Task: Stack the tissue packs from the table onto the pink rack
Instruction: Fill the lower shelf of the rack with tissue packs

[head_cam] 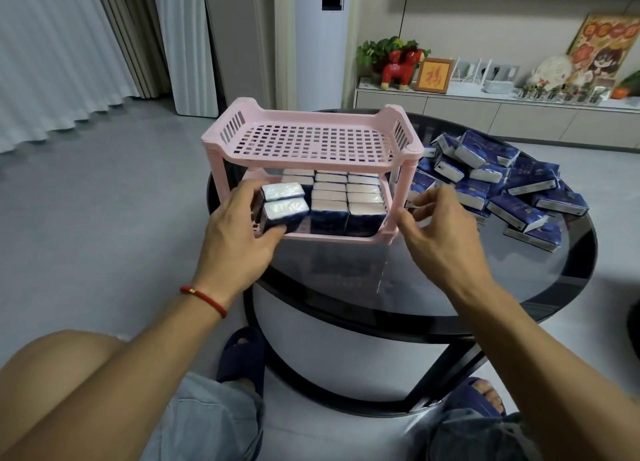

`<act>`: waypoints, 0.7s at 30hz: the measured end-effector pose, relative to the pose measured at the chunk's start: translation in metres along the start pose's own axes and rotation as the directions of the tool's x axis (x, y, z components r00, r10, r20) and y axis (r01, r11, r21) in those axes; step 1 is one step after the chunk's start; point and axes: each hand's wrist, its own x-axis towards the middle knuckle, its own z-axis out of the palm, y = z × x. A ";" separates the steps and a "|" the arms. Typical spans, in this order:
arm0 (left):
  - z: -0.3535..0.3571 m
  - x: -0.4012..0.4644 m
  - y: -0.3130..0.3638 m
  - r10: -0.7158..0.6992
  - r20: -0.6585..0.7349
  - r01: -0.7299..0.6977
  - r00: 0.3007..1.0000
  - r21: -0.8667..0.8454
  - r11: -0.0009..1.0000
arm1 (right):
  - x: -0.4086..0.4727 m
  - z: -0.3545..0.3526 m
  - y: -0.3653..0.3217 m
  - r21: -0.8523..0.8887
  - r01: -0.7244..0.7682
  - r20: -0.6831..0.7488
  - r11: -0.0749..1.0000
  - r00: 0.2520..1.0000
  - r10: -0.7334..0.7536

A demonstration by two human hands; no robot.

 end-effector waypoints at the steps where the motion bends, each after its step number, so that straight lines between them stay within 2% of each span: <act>1: 0.005 0.001 -0.001 -0.011 -0.015 0.011 1.000 0.012 1.000 | 0.002 0.001 0.001 -0.015 -0.013 0.033 1.000 0.999 0.014; 4: 0.017 0.008 -0.002 -0.074 -0.023 0.074 0.997 -0.006 0.997 | 0.004 0.007 -0.003 -0.004 -0.008 0.088 1.000 0.996 0.008; 11: 0.029 0.029 -0.001 -0.231 0.053 0.233 0.971 -0.019 0.972 | 0.017 0.012 -0.003 0.006 0.008 0.092 1.000 0.996 -0.009; 17: 0.031 0.051 -0.011 -0.257 0.202 0.259 0.945 0.015 0.966 | 0.019 0.013 -0.001 -0.033 0.056 0.105 0.998 0.993 -0.052; 21: 0.035 0.045 -0.011 -0.244 0.189 0.238 0.951 0.055 0.970 | 0.021 0.012 0.001 -0.040 0.046 0.106 0.998 0.993 -0.041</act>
